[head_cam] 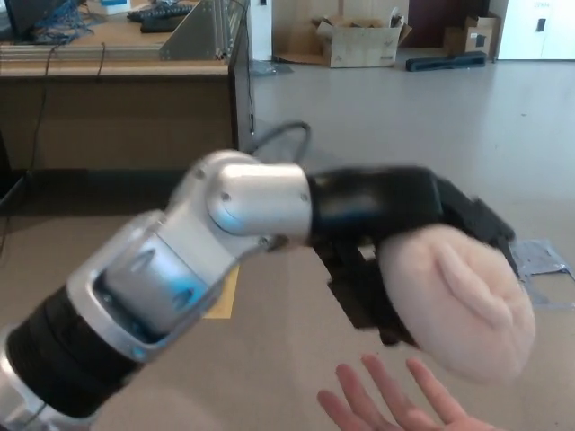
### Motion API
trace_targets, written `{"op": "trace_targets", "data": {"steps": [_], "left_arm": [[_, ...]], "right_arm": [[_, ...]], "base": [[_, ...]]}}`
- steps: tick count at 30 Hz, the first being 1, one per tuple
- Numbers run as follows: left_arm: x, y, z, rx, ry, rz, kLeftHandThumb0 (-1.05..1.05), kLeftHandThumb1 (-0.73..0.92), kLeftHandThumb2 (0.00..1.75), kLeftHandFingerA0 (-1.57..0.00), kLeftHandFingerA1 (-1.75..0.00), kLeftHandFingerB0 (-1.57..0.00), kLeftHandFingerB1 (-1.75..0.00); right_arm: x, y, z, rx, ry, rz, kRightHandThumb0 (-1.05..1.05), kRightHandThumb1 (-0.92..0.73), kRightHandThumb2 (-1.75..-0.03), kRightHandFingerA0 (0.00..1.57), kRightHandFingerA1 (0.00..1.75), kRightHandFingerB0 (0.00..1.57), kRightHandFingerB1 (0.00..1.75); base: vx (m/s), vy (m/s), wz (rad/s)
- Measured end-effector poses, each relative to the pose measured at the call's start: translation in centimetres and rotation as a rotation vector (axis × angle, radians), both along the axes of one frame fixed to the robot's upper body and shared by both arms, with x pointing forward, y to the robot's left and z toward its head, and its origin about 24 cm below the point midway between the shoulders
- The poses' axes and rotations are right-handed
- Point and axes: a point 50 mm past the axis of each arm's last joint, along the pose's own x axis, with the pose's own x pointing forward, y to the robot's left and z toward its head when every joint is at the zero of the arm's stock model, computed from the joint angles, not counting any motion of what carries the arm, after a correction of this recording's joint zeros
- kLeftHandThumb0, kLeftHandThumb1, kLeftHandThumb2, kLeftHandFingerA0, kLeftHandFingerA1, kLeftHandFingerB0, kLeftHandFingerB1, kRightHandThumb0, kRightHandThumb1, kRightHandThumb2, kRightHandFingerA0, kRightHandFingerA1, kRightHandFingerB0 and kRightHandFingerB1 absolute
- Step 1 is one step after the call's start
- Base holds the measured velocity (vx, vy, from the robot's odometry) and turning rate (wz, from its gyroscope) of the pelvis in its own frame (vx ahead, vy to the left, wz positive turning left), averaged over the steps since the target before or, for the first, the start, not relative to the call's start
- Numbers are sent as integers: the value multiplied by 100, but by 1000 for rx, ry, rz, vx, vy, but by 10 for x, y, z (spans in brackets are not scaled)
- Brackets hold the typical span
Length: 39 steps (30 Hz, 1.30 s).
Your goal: The robot extends its left hand to pick up an emotional support dumpling from the palm of a person and brings its hand down by its side. Then it extends its arm again to hand the dumpling back to the person.
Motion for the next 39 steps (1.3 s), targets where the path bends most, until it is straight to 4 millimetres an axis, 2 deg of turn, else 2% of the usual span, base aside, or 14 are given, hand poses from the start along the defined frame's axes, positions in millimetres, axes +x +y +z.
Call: {"op": "trace_targets", "data": {"steps": [5, 9, 11, 12, 15, 16, 17, 18, 19, 23, 24, 36, 37, 39], "left_arm": [[-9, -6, -13, 52, 10, -46, -20, 70, 75, -104, -106, -90, -78], [-11, -4, -16, 77, 5, -51, -15, 68, 81, -112, -115, -90, -88], [-12, -2, -17, 93, 6, -49, -15, 69, 79, -114, -112, -90, -84], [-12, -2, -18, 97, 6, -49, -22, 77, 62, -111, -89, -79, -51], [-12, 2, -21, 112, 13, -44, -22, 77, 62, -111, -89, -79, -51], [-12, 4, -22, 116, 16, -39, -48, 56, 58, -32, -37, -26, -30], [-11, 6, -23, 121, 17, -33, -34, 23, 85, -1, -49, 0, -48], [-10, 9, -23, 129, 18, -20, -34, 23, 85, -1, -49, 0, -48], [-9, 11, -22, 129, 18, -15, -74, 41, 66, -9, -35, -11, -22], [-2, 21, -14, 114, 25, 20, -69, 42, 82, -3, -19, -8, -17], [-1, 22, -13, 112, 27, 25, -70, 43, 83, -3, -14, -8, -15], [4, 33, 6, 93, 37, 69, -62, 35, 79, 0, -16, 0, -12], [4, 33, 6, 95, 40, 68, -63, 37, 79, 0, -12, 0, -9], [5, 33, 8, 102, 43, 70, -65, 38, 79, 0, -11, 0, -8]], "right_arm": [[0, 2, 4, -70, -31, 62, -59, -68, -61, 97, 67, 73, 43], [1, 5, 7, -101, -56, 102, -49, -67, -60, 74, 53, 58, 42], [0, 5, 8, -81, -76, 119, -47, -61, -58, 81, 64, 69, 47], [1, 6, 7, -85, -78, 125, -49, -70, -61, 72, 57, 65, 45], [2, 9, 8, -159, -81, 158, -49, -70, -61, 72, 57, 65, 45], [2, 9, 8, -181, -80, 163, -38, -58, -57, 77, 51, 43, 35], [3, 8, 8, -187, -78, 157, -46, -55, -57, 85, 54, 42, 35], [4, 7, 8, -150, -77, 123, -46, -55, -57, 85, 54, 42, 35], [5, 6, 9, -132, -77, 108, -46, -54, -56, 97, 61, 45, 35], [7, 6, 10, -80, -71, 66, -48, -54, -57, 95, 56, 52, 37], [7, 6, 10, -69, -72, 60, -48, -55, -57, 96, 77, 53, 37], [10, 9, 13, -1, -78, 55, -47, -57, -58, 90, 50, 51, 36], [10, 9, 13, -2, -76, 56, -51, -47, -77, 81, 61, 44, 48], [10, 9, 12, -4, -69, 57, -43, -55, -57, 86, 49, 50, 36]], "base": [[0, 0, 0], [0, 0, 0], [0, 0, 0], [0, 0, 0], [0, 0, 0], [0, 0, 0], [0, 0, 0], [0, 0, 0], [0, 0, 0], [0, 0, 0], [0, 0, 0], [0, 0, 0], [0, 0, 0], [0, 0, 0]]}}
